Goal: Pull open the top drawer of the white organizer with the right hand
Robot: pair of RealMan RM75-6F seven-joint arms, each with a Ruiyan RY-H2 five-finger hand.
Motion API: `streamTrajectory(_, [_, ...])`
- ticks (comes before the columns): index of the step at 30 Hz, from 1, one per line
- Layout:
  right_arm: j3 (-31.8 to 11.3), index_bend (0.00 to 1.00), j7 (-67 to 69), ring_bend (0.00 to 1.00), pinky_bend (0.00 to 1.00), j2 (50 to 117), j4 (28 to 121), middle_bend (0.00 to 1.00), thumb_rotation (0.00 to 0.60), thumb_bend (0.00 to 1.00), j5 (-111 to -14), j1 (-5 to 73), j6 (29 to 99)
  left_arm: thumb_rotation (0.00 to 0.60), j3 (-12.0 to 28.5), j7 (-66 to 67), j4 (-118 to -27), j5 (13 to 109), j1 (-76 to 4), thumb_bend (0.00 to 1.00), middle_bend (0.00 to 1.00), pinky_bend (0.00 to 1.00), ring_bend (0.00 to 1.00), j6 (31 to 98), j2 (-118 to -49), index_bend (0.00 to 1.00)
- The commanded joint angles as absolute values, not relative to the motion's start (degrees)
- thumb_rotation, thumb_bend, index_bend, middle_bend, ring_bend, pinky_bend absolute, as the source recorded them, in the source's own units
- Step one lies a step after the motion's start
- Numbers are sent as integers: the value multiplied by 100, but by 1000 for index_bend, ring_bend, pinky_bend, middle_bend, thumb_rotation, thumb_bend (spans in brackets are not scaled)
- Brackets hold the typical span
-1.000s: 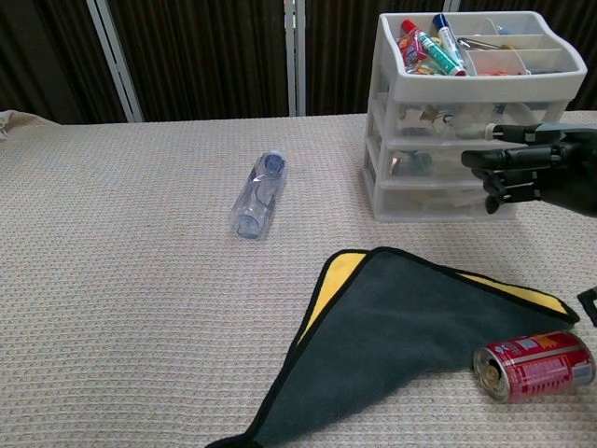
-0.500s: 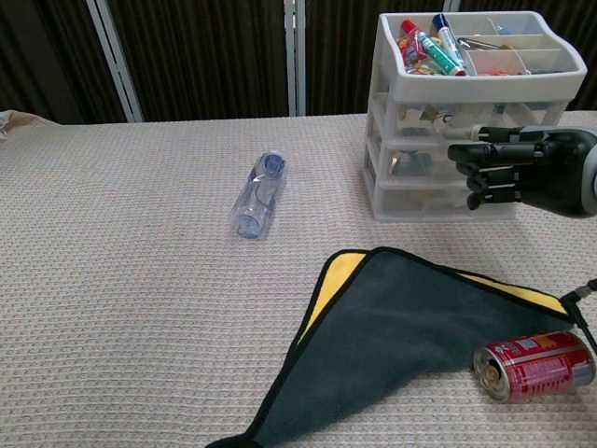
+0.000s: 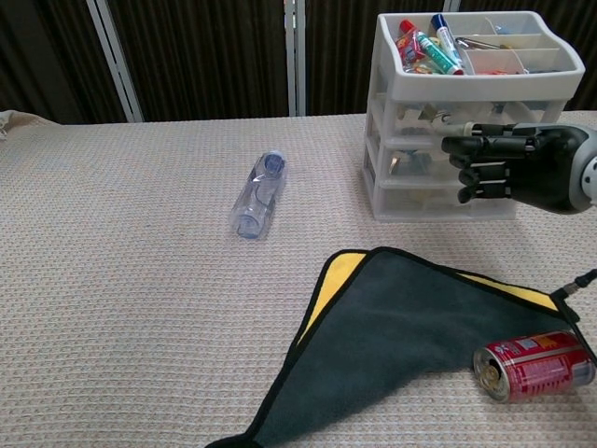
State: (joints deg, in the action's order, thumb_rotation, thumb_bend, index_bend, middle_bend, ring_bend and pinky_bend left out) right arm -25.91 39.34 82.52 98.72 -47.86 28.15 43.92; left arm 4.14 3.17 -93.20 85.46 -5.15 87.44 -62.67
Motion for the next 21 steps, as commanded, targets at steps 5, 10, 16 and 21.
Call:
streamTrajectory(5, [-2644,183,3900,739,624,8380,9714,723,600,334,-4654,2869,4460,600,413,321,-9313,8538,-520,101,0,0,0,8732,-6268,0])
streamTrajectory(10, [-2654,183,3817,739,624,8423,9707,723,600,335,-4547,2879,4535,600,407,341,-9311,8541,-530,101,0,0,0,8712,-6273,0])
streamTrajectory(16, [-2693,183,3887,739,624,8420,9720,723,600,339,-4535,2874,4441,600,401,357,-9318,8546,-530,102,0,0,0,8713,-6275,0])
streamTrajectory(21, [-2698,183,3837,739,624,8457,9699,723,600,345,-4495,2867,4530,600,398,342,-9322,8553,-525,101,0,0,0,8721,-6266,0])
